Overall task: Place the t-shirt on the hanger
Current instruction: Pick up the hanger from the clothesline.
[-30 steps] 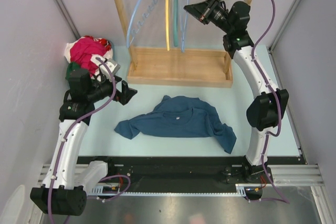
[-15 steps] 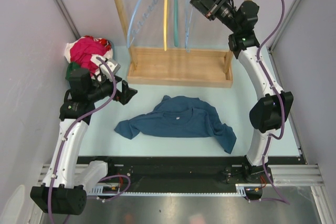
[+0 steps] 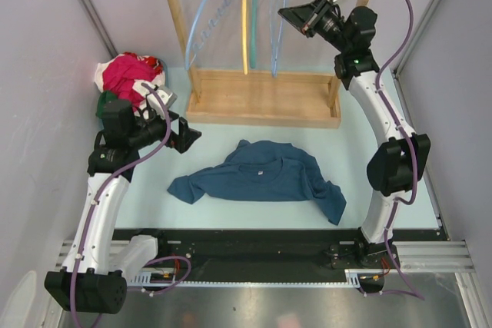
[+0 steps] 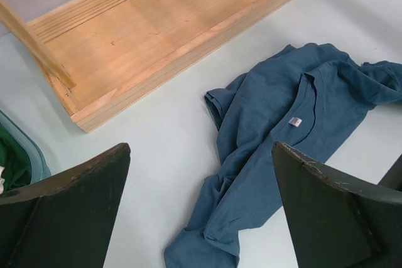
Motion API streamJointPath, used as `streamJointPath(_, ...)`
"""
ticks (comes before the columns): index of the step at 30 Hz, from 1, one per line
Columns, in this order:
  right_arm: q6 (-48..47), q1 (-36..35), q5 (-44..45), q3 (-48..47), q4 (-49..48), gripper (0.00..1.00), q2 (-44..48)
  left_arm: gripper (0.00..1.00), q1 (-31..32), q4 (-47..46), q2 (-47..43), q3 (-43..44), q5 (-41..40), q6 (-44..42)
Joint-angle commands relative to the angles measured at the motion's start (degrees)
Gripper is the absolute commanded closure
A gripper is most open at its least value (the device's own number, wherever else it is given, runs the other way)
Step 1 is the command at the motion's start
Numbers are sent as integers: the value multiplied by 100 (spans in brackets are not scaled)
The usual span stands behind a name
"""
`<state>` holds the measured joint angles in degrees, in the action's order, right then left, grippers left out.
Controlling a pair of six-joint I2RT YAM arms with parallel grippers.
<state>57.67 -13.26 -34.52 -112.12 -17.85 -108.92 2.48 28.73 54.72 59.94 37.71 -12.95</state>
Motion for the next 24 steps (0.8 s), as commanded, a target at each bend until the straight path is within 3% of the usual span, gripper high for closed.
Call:
streamJointPath(1, 8, 7, -125, 198, -246, 100, 433, 0, -37, -87, -75, 35, 61, -23)
streamJointPath(24, -573, 411, -432, 1060, -149, 100, 855, 0, -37, -78, -84, -79, 61, -76)
